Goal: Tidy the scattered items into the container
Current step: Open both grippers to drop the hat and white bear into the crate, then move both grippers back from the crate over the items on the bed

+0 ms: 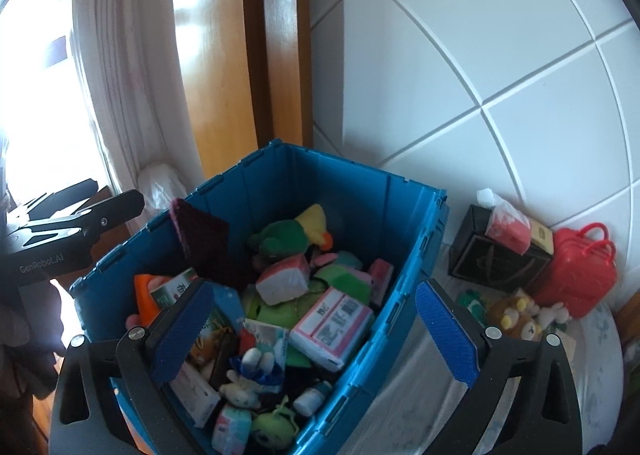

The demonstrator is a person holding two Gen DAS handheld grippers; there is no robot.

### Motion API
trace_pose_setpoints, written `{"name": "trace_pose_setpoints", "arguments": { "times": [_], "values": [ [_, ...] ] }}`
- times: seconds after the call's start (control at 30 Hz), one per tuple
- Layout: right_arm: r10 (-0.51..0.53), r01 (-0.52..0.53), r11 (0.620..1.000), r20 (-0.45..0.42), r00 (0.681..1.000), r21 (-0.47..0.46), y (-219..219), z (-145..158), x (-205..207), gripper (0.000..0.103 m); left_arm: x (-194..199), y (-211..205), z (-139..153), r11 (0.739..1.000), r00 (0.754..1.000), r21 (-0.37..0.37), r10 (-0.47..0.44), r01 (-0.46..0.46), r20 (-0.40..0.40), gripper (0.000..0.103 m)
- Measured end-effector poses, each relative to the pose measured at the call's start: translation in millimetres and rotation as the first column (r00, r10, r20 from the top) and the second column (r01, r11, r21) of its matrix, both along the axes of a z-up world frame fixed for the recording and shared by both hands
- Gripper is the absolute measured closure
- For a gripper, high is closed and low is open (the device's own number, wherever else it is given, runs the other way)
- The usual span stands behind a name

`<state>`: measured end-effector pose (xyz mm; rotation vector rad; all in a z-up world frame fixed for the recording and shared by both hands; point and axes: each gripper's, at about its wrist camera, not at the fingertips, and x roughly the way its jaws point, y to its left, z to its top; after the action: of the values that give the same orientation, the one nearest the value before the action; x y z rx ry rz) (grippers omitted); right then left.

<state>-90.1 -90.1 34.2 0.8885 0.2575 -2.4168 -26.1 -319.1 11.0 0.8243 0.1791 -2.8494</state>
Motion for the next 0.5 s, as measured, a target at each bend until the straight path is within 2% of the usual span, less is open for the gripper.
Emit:
{"name": "trace_pose_setpoints", "arguments": {
  "times": [0.2,0.5],
  "values": [
    [-0.011,0.011,1.0,-0.009,1.0,-0.002,26.3,1.0,12.2,0.001,3.6,28.0,0.6,1.0,1.0,-0.014,-0.02,0.02,0.002,0.0],
    [-0.066,0.066,0.998,0.002,0.998,-0.011,99.1,0.5,21.7,0.001,8.4,96.8,7.5,0.997,0.998,-0.034,-0.07,0.07,-0.004,0.0]
  ]
}}
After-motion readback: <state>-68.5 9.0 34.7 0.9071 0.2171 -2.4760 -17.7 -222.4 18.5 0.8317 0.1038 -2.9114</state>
